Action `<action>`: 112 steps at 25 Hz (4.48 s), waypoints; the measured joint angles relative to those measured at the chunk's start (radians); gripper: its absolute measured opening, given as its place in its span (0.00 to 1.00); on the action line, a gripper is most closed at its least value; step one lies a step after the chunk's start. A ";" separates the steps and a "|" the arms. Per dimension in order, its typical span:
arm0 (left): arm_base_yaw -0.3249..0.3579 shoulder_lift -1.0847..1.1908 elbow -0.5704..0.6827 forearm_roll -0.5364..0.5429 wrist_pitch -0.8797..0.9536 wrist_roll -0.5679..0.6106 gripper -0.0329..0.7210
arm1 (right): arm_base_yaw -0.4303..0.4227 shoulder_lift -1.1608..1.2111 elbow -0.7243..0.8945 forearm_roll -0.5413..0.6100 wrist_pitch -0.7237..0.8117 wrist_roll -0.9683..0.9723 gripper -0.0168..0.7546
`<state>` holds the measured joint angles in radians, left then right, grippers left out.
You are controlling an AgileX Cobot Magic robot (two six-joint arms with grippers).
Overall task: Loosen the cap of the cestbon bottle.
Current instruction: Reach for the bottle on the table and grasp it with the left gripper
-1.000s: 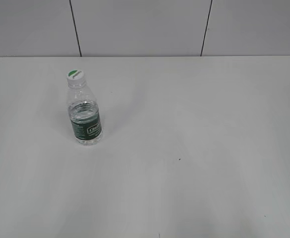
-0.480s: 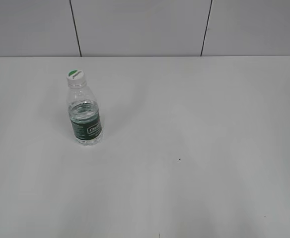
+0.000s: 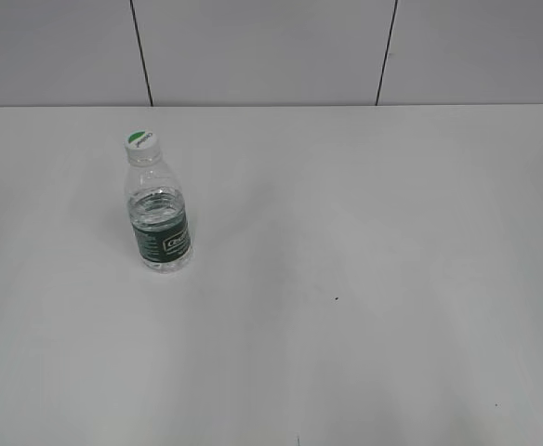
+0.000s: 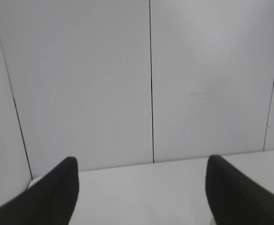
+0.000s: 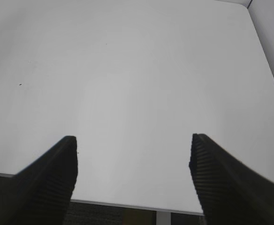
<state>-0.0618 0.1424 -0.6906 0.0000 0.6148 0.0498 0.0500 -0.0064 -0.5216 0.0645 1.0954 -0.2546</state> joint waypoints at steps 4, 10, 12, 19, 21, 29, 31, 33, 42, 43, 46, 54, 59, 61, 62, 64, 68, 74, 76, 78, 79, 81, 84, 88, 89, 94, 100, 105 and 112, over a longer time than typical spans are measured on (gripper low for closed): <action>0.000 0.145 -0.005 -0.014 -0.161 0.048 0.71 | 0.000 0.000 0.000 0.000 0.000 0.000 0.76; 0.000 0.415 -0.006 -0.241 -0.296 0.305 0.71 | 0.000 0.000 0.000 0.000 0.000 0.000 0.76; 0.000 0.509 -0.006 -0.315 -0.310 0.397 0.70 | 0.000 0.000 0.000 0.000 0.000 0.000 0.76; -0.112 0.800 0.003 -0.513 -0.436 0.602 0.65 | 0.000 0.000 0.000 0.000 0.000 0.000 0.76; -0.167 0.844 0.020 -0.517 -0.532 0.609 0.65 | 0.000 0.000 0.000 0.000 0.000 0.000 0.76; -0.399 0.970 0.178 -0.527 -0.899 0.606 0.65 | 0.000 0.000 0.000 0.000 0.000 0.000 0.76; -0.430 0.975 0.228 -0.523 -0.990 0.566 0.65 | 0.000 0.000 0.000 0.000 0.000 0.000 0.76; -0.453 0.975 0.280 -0.501 -1.073 0.500 0.65 | 0.000 0.000 0.000 0.000 0.000 0.000 0.76; -0.466 1.087 0.538 -0.189 -1.470 0.106 0.65 | 0.000 0.000 0.000 0.000 0.000 0.000 0.76; -0.466 1.123 0.545 -0.169 -1.497 0.097 0.65 | 0.000 0.000 0.000 0.000 0.000 0.000 0.76; -0.466 1.250 0.550 -0.108 -1.628 0.086 0.65 | 0.000 0.000 0.000 0.000 0.000 0.000 0.76; -0.466 1.652 0.524 -0.076 -1.801 0.010 0.65 | 0.000 0.000 0.000 0.000 0.000 0.000 0.76; -0.466 1.751 0.463 -0.058 -1.801 -0.010 0.65 | 0.000 0.000 0.000 0.000 0.000 0.000 0.76; -0.465 1.757 0.430 -0.053 -1.802 -0.012 0.65 | 0.000 0.000 0.000 0.000 0.000 0.000 0.76; -0.463 1.759 0.417 -0.049 -1.804 -0.012 0.65 | 0.000 0.000 0.000 0.000 0.000 0.000 0.76; -0.457 1.774 0.391 -0.042 -1.812 -0.012 0.65 | 0.000 0.000 0.000 0.000 0.000 0.000 0.76; -0.455 1.808 0.362 -0.039 -1.814 -0.019 0.72 | 0.000 0.000 0.000 0.000 0.000 0.000 0.76; -0.455 1.855 0.334 -0.037 -1.813 -0.050 0.81 | 0.000 0.000 0.000 0.000 0.000 0.000 0.76; -0.455 1.870 0.315 -0.037 -1.814 -0.055 0.81 | 0.000 0.000 0.000 0.000 0.000 0.000 0.76; -0.455 1.892 0.291 -0.037 -1.814 -0.056 0.81 | 0.000 0.000 0.000 0.000 0.000 0.000 0.76; -0.455 1.902 0.280 -0.037 -1.814 -0.057 0.81 | 0.000 0.000 0.000 0.000 0.000 0.000 0.76; -0.455 1.926 0.257 -0.037 -1.814 -0.057 0.81 | 0.000 0.000 0.000 0.000 0.000 0.000 0.76; -0.454 1.960 0.227 -0.041 -1.815 -0.057 0.81 | 0.000 0.000 0.000 0.000 0.000 0.000 0.76; -0.454 1.997 0.197 -0.064 -1.815 -0.057 0.81 | 0.000 0.000 0.000 0.000 0.000 0.000 0.76; -0.454 1.999 0.196 -0.071 -1.815 -0.057 0.81 | 0.000 0.000 0.000 0.000 0.000 0.000 0.76; -0.452 2.003 0.184 -0.085 -1.816 -0.060 0.81 | 0.000 0.000 0.000 0.000 0.000 0.000 0.76; -0.452 2.004 0.158 -0.085 -1.816 -0.060 0.81 | 0.000 0.000 0.000 0.000 0.000 0.000 0.76; -0.452 2.004 0.156 -0.089 -1.816 -0.060 0.81 | 0.000 0.000 0.000 0.000 0.000 0.000 0.76; -0.452 2.004 0.156 -0.117 -1.816 -0.060 0.81 | 0.000 0.000 0.000 0.000 0.000 0.000 0.76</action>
<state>-0.5138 2.1467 -0.5348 -0.1174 -1.2013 -0.0106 0.0500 -0.0064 -0.5216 0.0645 1.0954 -0.2546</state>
